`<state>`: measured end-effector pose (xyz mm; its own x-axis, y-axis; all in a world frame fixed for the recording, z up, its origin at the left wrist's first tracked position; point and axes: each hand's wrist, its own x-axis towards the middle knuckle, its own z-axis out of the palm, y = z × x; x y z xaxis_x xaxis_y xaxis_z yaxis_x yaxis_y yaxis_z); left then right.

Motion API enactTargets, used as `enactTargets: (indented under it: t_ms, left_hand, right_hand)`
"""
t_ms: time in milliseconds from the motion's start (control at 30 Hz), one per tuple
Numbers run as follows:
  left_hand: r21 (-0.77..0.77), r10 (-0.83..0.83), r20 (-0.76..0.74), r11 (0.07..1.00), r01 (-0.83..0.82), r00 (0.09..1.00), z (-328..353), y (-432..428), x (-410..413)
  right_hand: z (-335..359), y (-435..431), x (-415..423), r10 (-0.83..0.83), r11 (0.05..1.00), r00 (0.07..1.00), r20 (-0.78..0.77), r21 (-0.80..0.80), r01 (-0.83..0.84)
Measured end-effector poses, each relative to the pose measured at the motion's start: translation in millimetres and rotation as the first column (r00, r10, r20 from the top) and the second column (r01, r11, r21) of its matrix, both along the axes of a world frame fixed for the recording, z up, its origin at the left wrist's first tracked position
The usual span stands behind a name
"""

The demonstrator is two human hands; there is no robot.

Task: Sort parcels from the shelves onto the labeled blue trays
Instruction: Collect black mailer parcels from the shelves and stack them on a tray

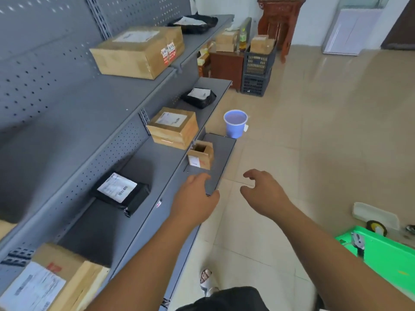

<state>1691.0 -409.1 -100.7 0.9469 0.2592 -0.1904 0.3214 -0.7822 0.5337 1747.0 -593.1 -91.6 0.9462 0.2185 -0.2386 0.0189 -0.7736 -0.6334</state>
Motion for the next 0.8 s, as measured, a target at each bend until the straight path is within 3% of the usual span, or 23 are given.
enactTargets:
  t_ms: [467,667,800]
  left_hand:
    - [0.131,0.17,-0.147,0.98,-0.151,0.974,-33.8,117.7,85.0]
    - [0.163,0.366,-0.235,0.928,-0.334,0.901,-49.1,149.3,81.8]
    - [0.185,0.526,-0.287,0.85,-0.493,0.8,-56.0,163.1,76.4]
  right_hand:
    - [-31.7,150.8,129.4,0.363,0.918,0.931,-0.019,-0.165,-0.361]
    - [-52.9,216.3,164.4,0.577,0.782,0.812,-0.086,-0.228,-0.58]
    - [-63.7,256.5,181.5,0.738,0.621,0.664,-0.122,-0.262,-0.738]
